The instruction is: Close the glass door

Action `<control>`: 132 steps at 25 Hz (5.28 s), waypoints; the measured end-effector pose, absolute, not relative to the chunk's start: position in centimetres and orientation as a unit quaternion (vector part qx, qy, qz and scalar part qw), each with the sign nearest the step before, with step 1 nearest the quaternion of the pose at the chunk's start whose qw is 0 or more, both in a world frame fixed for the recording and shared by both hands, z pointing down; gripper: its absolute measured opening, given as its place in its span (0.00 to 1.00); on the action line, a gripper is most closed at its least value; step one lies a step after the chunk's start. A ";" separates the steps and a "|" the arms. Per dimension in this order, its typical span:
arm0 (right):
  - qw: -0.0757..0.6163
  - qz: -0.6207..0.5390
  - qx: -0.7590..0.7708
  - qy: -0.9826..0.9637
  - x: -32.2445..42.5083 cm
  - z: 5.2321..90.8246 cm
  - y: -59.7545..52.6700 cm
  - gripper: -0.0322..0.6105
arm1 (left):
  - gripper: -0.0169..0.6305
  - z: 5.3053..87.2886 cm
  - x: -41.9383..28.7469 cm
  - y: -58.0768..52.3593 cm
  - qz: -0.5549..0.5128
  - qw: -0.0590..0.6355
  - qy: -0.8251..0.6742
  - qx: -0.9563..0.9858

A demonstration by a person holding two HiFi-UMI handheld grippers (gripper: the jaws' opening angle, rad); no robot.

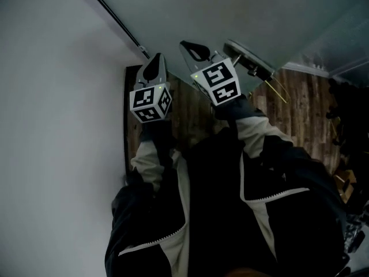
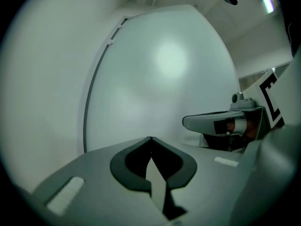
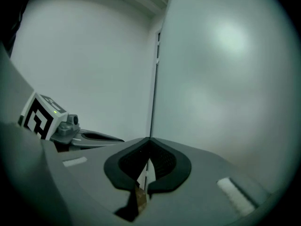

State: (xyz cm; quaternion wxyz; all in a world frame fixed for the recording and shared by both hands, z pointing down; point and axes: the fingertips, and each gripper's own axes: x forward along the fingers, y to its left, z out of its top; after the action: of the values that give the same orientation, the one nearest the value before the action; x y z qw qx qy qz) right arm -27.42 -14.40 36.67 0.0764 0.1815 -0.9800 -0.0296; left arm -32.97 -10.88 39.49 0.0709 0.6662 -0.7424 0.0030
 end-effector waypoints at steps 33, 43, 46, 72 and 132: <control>0.458 -0.405 0.257 -0.748 -14.3 46.1 -16.4 0.44 | 0.03 41.9 -21.7 -14.0 0.017 0.089 -0.577 0.812; 0.502 -0.501 0.249 -0.660 -14.3 46.6 -17.4 0.26 | 0.03 41.7 -21.9 -14.4 0.012 0.088 -0.576 0.813; 0.499 -0.504 0.250 -0.659 -14.1 46.5 -17.7 0.26 | 0.03 41.5 -21.6 -14.5 0.011 0.087 -0.573 0.815; 0.492 -0.522 0.229 -0.658 -11.6 47.2 -34.8 0.28 | 0.03 40.4 -16.7 -27.6 0.007 0.085 -0.593 0.801; 0.481 -0.487 0.229 -0.692 -18.2 47.7 -62.9 0.34 | 0.03 39.8 -21.6 -37.0 0.015 0.092 -0.700 0.708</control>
State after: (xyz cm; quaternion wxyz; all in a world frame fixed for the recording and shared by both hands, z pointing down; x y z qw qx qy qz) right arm -18.18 -62.88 47.72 0.4812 0.2288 -0.6918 -0.4875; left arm -21.65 -36.96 39.82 0.0923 0.7083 -0.6997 0.0148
